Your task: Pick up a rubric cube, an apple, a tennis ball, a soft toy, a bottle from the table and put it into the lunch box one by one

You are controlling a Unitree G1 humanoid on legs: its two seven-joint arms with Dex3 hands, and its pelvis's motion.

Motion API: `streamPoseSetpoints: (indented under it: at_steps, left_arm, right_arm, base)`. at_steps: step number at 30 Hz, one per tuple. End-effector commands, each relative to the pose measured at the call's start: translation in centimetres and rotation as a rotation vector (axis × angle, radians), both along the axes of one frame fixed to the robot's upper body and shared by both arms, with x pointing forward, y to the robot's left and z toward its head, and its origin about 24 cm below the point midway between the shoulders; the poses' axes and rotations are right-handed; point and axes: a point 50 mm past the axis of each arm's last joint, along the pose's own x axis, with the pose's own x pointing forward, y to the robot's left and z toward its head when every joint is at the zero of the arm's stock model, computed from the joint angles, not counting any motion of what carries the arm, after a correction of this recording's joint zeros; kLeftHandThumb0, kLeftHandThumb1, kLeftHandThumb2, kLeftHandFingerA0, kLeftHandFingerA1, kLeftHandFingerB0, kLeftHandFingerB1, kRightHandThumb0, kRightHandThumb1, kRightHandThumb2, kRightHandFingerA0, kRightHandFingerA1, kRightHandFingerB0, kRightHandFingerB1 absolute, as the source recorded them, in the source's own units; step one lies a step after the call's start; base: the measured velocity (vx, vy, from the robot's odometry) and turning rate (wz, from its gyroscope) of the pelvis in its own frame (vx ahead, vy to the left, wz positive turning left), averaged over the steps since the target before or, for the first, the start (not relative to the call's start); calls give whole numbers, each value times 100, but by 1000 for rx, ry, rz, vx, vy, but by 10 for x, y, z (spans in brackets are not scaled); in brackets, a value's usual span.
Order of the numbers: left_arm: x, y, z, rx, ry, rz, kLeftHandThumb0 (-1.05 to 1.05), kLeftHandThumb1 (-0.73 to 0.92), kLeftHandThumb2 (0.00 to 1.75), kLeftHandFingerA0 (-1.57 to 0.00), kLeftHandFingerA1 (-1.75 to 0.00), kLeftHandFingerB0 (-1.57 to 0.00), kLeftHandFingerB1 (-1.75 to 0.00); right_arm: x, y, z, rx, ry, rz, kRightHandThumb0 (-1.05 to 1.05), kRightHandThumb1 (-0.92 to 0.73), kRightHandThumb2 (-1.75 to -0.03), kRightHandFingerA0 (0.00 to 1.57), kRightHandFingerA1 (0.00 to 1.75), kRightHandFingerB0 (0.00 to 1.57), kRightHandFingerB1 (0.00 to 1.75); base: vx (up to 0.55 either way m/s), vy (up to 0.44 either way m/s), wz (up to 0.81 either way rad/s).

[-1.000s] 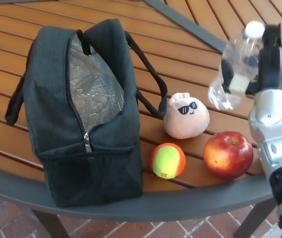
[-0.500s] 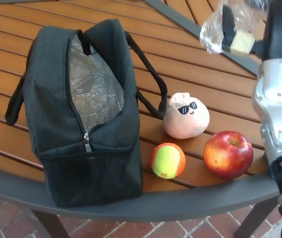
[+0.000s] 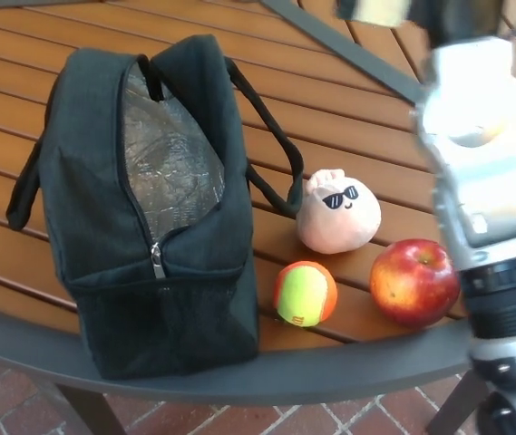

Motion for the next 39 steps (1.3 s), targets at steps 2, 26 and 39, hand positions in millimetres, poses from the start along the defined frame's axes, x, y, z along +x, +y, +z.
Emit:
streamPoseSetpoints:
  at_steps: [2,26,39]
  left_arm:
    - [3,5,5,47,-28,-22,23,49,118,-107,-111,-95,-100]
    - [6,9,8,47,-42,-31,20,49,117,-105,-111,-92,-99]
    - [6,2,6,41,-36,-44,18,47,118,-107,-119,-93,-103]
  right_arm:
    - [-11,30,16,106,156,275,-21,-41,-139,103,175,83,167]
    - [9,29,-27,143,638,422,-18,-45,-142,96,175,73,175]
    - [8,49,-38,91,650,432,-15,-48,-133,93,175,74,171]
  base:
    - [0,0,0]
    - [0,0,0]
    - [0,0,0]
